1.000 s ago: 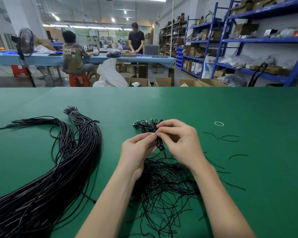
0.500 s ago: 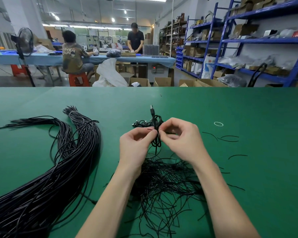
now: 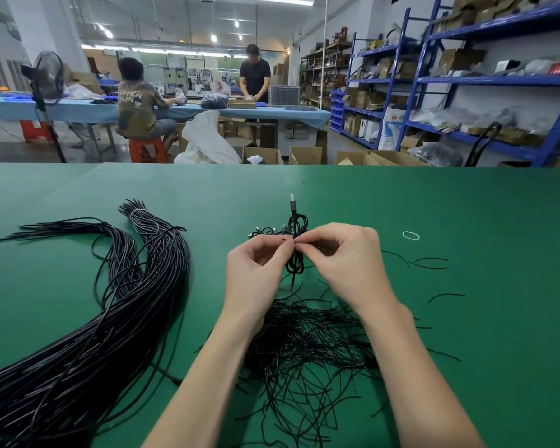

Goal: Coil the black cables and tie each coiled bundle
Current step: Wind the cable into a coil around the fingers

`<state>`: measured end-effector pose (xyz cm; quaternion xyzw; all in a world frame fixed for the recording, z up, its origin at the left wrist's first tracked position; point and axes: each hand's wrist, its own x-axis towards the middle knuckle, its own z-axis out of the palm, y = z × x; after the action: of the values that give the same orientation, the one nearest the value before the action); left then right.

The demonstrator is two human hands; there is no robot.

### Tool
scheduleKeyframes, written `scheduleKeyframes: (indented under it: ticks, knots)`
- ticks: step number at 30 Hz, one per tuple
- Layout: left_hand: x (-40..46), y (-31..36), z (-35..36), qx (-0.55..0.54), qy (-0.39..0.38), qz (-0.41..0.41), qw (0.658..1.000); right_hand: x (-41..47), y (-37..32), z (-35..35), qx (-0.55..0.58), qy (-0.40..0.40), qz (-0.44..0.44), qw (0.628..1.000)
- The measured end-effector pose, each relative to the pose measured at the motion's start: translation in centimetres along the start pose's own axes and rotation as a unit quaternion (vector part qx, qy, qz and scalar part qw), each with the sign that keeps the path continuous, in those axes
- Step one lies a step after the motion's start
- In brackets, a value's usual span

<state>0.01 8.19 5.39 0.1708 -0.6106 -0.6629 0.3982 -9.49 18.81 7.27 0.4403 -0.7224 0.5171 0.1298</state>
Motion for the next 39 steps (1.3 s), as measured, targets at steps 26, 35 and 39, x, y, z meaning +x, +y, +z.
scheduleKeyframes:
  ticks: [26, 35, 39]
  knots:
    - [1.0, 0.6, -2.7, -0.181, -0.199, -0.174, 0.947, -0.2, 0.0, -0.3, 0.127, -0.050, 0.088, 0.987]
    - [1.2, 0.1, -3.2, 0.215, -0.153, 0.240, 0.934, -0.4, 0.9, 1.0, 0.410, -0.116, 0.433, 0.794]
    - [1.1, -0.2, -3.3, 0.160, -0.142, 0.158, 0.964, -0.7, 1.0, 1.5, 0.439, -0.142, 0.424, 0.780]
